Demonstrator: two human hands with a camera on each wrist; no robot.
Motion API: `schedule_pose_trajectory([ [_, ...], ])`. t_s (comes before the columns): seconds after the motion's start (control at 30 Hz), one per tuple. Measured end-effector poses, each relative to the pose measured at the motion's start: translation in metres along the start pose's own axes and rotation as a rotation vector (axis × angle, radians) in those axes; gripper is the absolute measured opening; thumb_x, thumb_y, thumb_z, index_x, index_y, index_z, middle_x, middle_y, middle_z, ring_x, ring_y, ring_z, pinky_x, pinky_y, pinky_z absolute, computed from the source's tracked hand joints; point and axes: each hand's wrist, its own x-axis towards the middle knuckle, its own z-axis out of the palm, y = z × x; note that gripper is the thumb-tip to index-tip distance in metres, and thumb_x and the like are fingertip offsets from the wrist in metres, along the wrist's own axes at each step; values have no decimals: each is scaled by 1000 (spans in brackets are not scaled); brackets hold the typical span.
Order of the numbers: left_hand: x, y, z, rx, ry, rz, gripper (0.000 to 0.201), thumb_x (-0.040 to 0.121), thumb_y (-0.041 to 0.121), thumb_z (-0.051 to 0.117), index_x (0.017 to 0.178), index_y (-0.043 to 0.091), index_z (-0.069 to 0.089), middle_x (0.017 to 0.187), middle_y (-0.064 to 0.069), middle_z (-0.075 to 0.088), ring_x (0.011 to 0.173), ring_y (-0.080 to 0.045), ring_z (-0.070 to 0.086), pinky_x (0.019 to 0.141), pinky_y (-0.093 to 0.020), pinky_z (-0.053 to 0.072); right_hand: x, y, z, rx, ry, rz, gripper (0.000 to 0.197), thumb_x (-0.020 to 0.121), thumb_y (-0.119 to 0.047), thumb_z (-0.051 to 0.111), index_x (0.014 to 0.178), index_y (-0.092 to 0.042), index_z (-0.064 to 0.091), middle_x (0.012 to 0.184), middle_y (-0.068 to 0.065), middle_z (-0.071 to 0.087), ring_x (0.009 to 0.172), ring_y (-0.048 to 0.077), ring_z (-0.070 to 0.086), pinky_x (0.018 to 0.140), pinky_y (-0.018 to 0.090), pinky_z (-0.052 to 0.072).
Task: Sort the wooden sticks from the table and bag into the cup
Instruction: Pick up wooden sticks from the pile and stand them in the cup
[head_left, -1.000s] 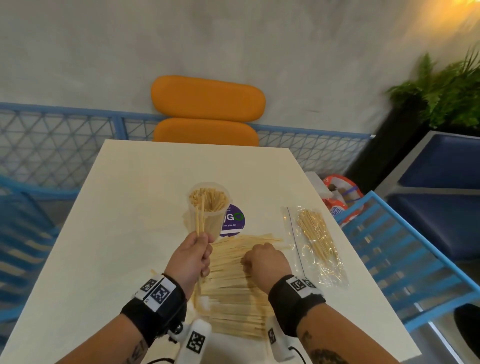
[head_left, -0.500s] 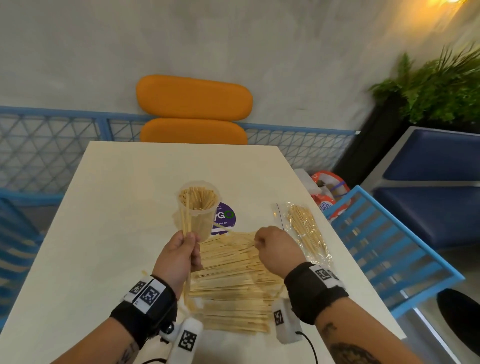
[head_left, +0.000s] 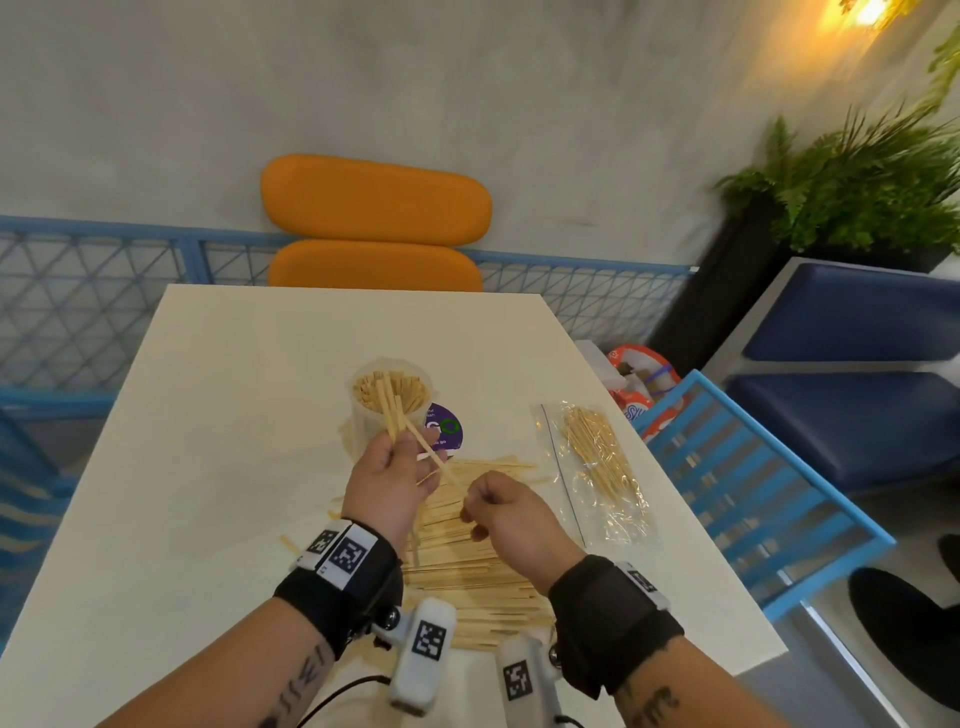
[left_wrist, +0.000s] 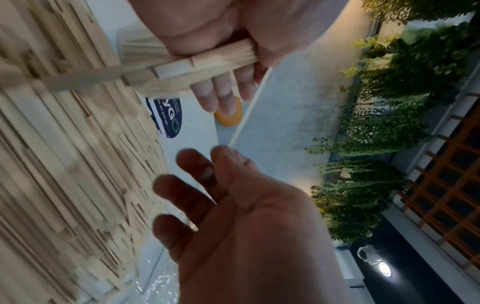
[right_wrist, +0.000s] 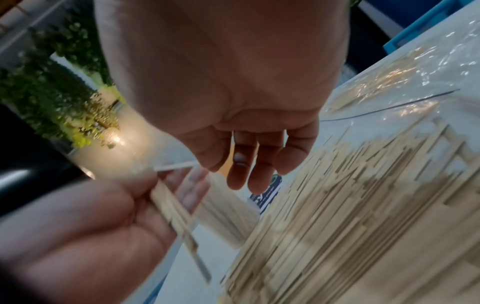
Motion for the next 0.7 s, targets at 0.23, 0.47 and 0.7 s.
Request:
schedule_pose_trajectory([
  [0.23, -1, 17, 15, -34, 17, 75, 23, 108, 22, 40, 100, 14, 61, 77, -2, 61, 75, -18, 72, 85, -36, 56, -2, -6, 13, 183, -104, 51, 21, 103, -27, 46, 105, -12, 59, 98, 2, 68, 79, 12, 64, 71, 23, 47],
  [0.47, -9, 28, 22, 228, -122, 113, 21, 106, 38, 39, 102, 27, 57, 96, 9, 74, 83, -25, 72, 67, -48, 58, 1, -26, 14, 692, -265, 123, 69, 101, -62, 22, 122, -8, 60, 83, 8, 66, 72, 20, 64, 76, 39, 54],
  [0.7, -12, 23, 22, 435, -219, 103, 27, 106, 38, 38, 116, 26, 60, 124, -1, 69, 105, -31, 66, 93, -50, 51, 9, -27, 11, 595, -269, 64, 52, 102, -59, 34, 124, -25, 66, 125, 23, 60, 93, 21, 49, 67, 28, 39],
])
